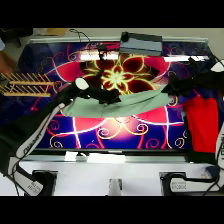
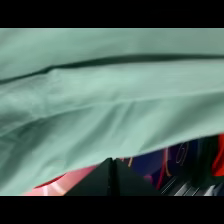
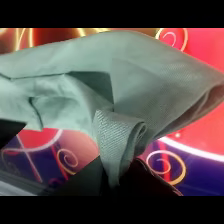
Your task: Fold the shirts.
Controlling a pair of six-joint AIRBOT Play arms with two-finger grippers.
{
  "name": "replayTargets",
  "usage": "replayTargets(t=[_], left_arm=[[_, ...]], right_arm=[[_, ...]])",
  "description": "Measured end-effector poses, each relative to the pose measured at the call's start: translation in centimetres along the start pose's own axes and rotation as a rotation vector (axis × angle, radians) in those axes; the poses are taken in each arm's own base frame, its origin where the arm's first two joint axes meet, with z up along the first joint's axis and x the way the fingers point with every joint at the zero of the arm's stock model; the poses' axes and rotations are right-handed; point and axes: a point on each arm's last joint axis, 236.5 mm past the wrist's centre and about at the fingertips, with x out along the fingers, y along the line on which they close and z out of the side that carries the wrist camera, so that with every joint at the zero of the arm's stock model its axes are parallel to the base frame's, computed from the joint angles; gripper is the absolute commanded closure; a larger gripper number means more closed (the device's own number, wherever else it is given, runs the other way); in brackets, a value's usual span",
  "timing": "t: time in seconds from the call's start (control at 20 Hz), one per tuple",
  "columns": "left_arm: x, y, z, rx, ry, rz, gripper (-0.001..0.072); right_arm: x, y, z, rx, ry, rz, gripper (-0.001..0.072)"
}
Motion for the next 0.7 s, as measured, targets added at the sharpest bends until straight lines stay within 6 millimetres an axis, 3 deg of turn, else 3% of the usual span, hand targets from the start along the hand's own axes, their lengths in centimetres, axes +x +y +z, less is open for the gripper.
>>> replayTargets(t=[0.25, 0.45, 0.6, 0.7], left_arm=[[6.6, 0.4, -3.3, -0.107, 0.038, -0.024, 0.0677], [10.0, -1.0, -6.5, -0.174, 0.079, -0.060, 0.0679], [9.5, -1.8, -5.6, -0.152, 0.049, -0.077, 0.0680], [7.0, -2.6, -4.2, -0.064, 0.029, -0.070, 0.0680]], right_arm=[[-5.4, 5.1, -3.9, -0.088, -0.021, 0.015, 0.0686], [-8.1, 7.2, -5.6, -0.111, -0.062, 0.016, 0.0686], [-8.6, 8.0, -5.9, -0.117, -0.080, 0.020, 0.0686], [-8.1, 9.2, -5.8, -0.141, -0.095, 0.032, 0.0686]])
